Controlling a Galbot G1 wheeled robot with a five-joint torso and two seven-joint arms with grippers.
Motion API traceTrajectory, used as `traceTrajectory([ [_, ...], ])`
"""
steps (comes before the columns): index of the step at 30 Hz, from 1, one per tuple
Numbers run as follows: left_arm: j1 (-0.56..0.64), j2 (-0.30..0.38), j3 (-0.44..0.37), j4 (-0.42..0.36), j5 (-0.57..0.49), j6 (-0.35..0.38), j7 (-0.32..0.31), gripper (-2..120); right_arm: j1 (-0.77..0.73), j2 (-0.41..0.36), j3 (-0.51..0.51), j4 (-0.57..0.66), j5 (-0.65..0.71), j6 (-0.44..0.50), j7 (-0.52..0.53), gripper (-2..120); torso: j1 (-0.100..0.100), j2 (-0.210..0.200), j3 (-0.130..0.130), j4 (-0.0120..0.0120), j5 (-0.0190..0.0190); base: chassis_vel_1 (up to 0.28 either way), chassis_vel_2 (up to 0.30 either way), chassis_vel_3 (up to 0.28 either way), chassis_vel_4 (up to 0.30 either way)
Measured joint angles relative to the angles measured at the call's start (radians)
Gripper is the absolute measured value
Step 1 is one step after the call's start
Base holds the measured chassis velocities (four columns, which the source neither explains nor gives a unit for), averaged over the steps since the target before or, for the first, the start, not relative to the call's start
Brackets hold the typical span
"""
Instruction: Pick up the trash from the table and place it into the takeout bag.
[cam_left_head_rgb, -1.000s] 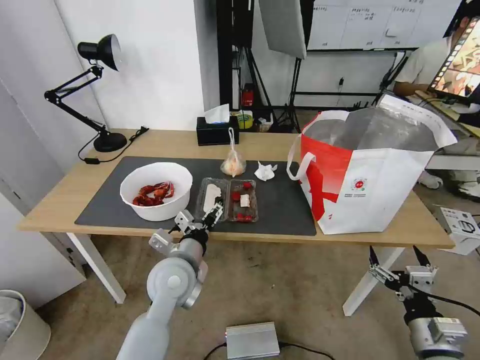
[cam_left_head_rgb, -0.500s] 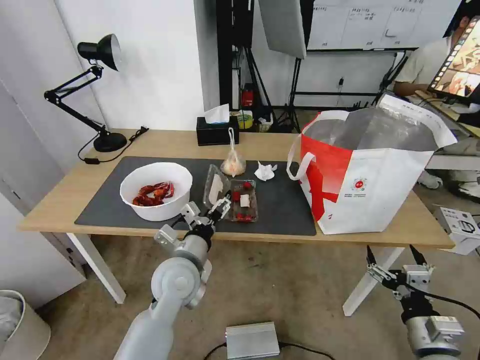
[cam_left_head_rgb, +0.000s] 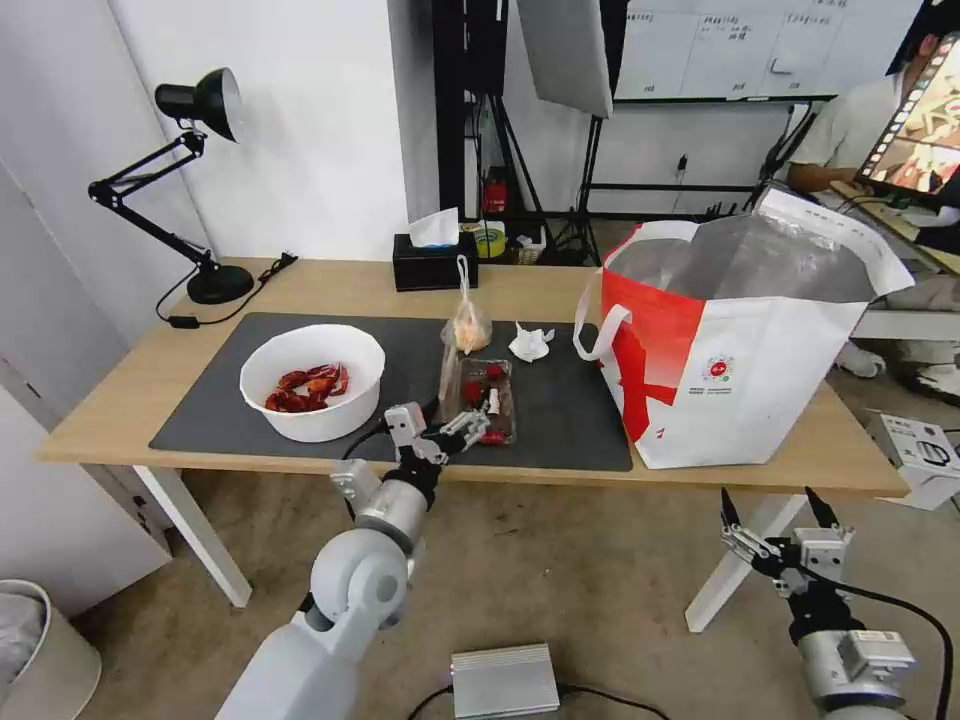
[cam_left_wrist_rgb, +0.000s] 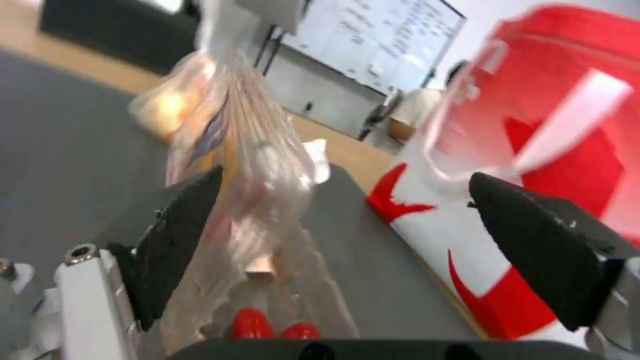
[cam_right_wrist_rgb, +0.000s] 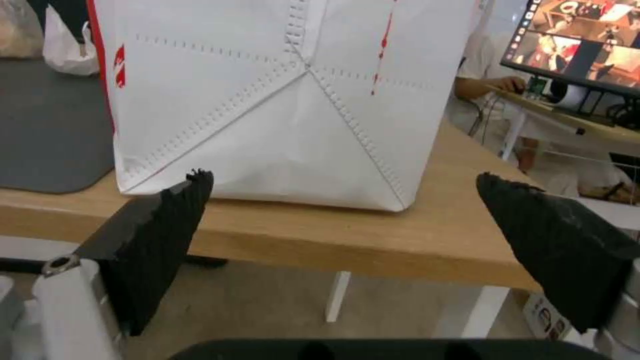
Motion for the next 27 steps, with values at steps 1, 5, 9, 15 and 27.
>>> traceTrajectory([
  [1, -0.001, 0.002, -0.003, 0.013, 0.055, -0.013, 0.04, 100, 0.001, 0.002, -0.001, 0.0, -0.001, 0.0, 0.0, 100, 0.0, 0.0, 0.0, 0.0, 0.0, 0.0, 0.0, 0.0, 0.0],
  [5, -0.017, 0.014, -0.03, 0.07, 0.228, -0.068, 0.126, 100, 0.001, 0.006, -0.009, 0.003, 0.001, 0.001, 0.0, 100, 0.0, 0.0, 0.0, -0.0001, -0.0001, 0.0, 0.0, 0.0, 0.0],
  [9, -0.034, 0.043, -0.046, 0.105, 0.27, -0.092, 0.151, 99, 0.007, 0.005, -0.027, 0.016, 0.025, 0.001, -0.012, 100, 0.0, 0.0, 0.0, -0.0001, -0.0001, 0.0, 0.0, 0.0, 0.0],
  [15, -0.055, 0.092, -0.06, 0.132, 0.337, -0.115, 0.198, 80, 0.022, -0.006, -0.064, 0.051, 0.115, -0.014, -0.032, 95, 0.0, 0.0, 0.0, 0.0001, -0.0002, 0.0, 0.0, 0.0, 0.0],
  [27, -0.113, 0.186, -0.022, 0.146, 0.464, -0.151, 0.272, 37, 0.075, -0.026, -0.185, 0.124, 0.282, -0.117, -0.006, 92, 0.0, 0.0, 0.0, 0.0, -0.0001, 0.0, 0.0, 0.0, 0.0],
])
